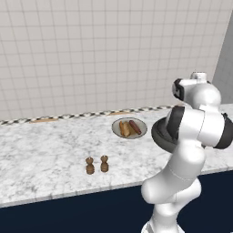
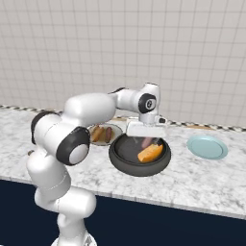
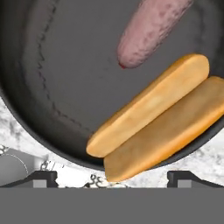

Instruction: Place one bun and one sausage from the bowl on each plate.

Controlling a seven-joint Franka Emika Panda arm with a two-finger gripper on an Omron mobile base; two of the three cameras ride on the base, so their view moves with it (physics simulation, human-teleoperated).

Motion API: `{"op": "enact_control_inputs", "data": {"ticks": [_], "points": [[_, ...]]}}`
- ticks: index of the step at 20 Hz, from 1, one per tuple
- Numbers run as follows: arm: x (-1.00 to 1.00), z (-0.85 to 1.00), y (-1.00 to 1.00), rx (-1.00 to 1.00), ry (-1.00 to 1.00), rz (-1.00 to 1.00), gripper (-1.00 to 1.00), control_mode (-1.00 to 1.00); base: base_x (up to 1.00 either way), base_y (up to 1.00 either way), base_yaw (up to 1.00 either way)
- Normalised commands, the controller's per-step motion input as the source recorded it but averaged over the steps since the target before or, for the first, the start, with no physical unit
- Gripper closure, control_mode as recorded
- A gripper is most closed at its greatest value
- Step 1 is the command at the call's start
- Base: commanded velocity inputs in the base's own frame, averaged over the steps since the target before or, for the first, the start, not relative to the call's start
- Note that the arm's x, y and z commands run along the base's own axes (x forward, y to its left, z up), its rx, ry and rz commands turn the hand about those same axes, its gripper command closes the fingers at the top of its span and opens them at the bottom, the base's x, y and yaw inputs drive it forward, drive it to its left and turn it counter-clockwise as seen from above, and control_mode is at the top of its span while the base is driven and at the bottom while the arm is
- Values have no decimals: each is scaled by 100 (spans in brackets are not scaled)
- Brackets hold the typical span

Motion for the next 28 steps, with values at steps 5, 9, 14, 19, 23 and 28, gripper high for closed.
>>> {"op": "enact_control_inputs", "data": {"ticks": [5,9,14,19,23,28], "points": [[11,-24,-20,0,0,0,-100,-100,0,0,0],[-22,-2,-13,0,-1,0,-100,-100,0,0,0],[-29,-19,0,0,0,0,-100,-100,0,0,0],[-10,-8,0,0,0,0,-100,-100,0,0,0],[-9,0,2,0,-2,0,-100,-100,0,0,0],[18,-3,0,1,0,-11,-100,-100,0,0,0]]}}
